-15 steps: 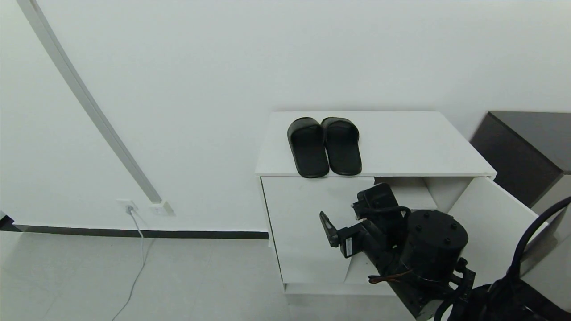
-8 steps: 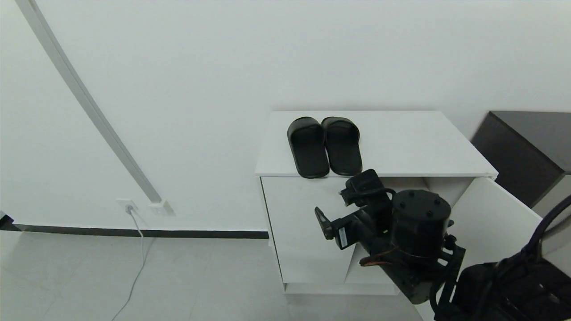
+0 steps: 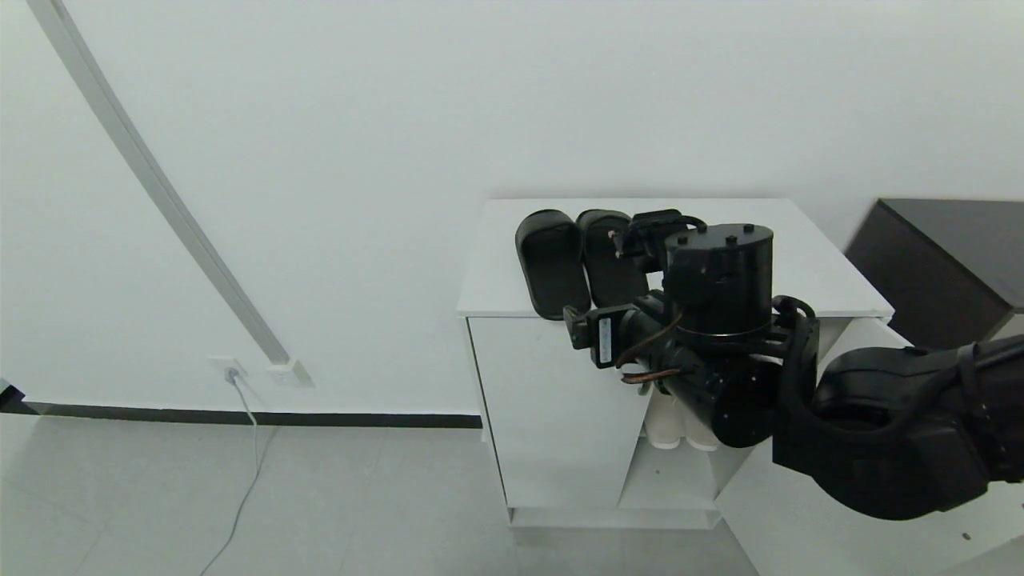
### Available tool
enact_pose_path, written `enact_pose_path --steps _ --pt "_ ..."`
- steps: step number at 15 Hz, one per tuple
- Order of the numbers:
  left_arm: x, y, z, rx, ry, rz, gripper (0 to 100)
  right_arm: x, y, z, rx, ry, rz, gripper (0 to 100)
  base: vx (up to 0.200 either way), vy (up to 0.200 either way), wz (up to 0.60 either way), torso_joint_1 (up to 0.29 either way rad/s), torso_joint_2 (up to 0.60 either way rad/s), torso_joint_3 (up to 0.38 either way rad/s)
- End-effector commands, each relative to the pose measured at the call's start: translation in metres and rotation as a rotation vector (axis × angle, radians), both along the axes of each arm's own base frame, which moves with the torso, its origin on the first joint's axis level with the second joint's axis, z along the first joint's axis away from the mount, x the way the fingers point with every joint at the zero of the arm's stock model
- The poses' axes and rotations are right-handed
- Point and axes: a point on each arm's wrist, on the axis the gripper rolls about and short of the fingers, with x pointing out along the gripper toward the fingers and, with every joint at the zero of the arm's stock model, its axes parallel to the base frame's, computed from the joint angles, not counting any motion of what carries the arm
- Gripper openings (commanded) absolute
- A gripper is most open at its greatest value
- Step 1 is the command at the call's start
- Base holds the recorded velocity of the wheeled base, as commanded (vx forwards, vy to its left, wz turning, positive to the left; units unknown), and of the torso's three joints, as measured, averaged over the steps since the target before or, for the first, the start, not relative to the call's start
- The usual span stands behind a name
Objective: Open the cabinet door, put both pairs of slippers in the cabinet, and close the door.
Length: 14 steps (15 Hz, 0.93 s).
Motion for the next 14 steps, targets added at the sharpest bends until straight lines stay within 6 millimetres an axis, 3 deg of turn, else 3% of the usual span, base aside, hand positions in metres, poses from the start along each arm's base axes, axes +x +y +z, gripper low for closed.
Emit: enact_pose_path --steps 1,2,9,14 --pt "0.000 0.000 0.000 -0.002 0.001 0.000 0 0.000 0.001 0.005 0.012 -0.010 0.000 100 0.000 0.000 0.00 0.000 0.00 0.000" --pt "0.000 0.000 0.000 -0.002 0.001 0.000 0 0.001 0.002 0.004 0.011 -0.009 0.001 100 0.000 0.000 0.00 0.000 0.00 0.000" --pt "0.000 0.000 0.000 -0.001 0.001 0.000 0 0.004 0.005 -0.010 -0.003 0.004 -0.001 100 0.200 0.000 0.00 0.000 0.00 0.000" --pt "0.000 0.000 0.000 -0.002 0.001 0.000 0 0.019 0.018 -0.034 -0.003 -0.021 -0.004 100 0.000 0.000 0.00 0.000 0.00 0.000"
